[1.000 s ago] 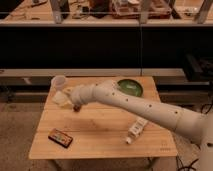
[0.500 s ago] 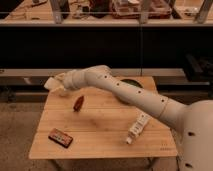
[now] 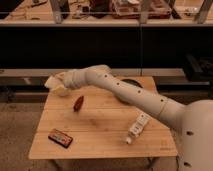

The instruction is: Place the white sponge in the ceramic cup

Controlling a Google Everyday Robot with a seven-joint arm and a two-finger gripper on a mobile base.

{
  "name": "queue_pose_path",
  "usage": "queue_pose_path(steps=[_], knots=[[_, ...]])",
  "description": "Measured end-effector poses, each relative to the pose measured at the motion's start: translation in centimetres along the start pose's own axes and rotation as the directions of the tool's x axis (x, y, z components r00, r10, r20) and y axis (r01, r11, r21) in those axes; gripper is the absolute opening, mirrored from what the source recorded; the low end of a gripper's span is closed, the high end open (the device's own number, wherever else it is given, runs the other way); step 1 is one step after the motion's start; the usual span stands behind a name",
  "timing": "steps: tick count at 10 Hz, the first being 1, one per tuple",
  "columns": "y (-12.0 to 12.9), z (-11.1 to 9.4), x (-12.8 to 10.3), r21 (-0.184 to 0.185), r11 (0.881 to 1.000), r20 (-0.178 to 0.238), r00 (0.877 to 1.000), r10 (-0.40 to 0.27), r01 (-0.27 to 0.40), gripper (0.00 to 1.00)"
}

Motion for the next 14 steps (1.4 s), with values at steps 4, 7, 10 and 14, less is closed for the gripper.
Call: queue_pose_path(steps=[4,7,10,14], knots=[[-6.1,4.1,0.4,0.011,1.000,0.066,0.998,0.008,-0.009,0.00],[-9.2,5.8,1.8,0.002,1.000,0.042,0.999,-0.026,0.026,0.00],[-11.0,7.7,2.0,-0.022,0.998,0.006,0.998,-0.060,0.060,0.00],[-12.5,10.0,4.2,-0.065,0.996,-0.063,0.996,-0.063,0.059,0.00]])
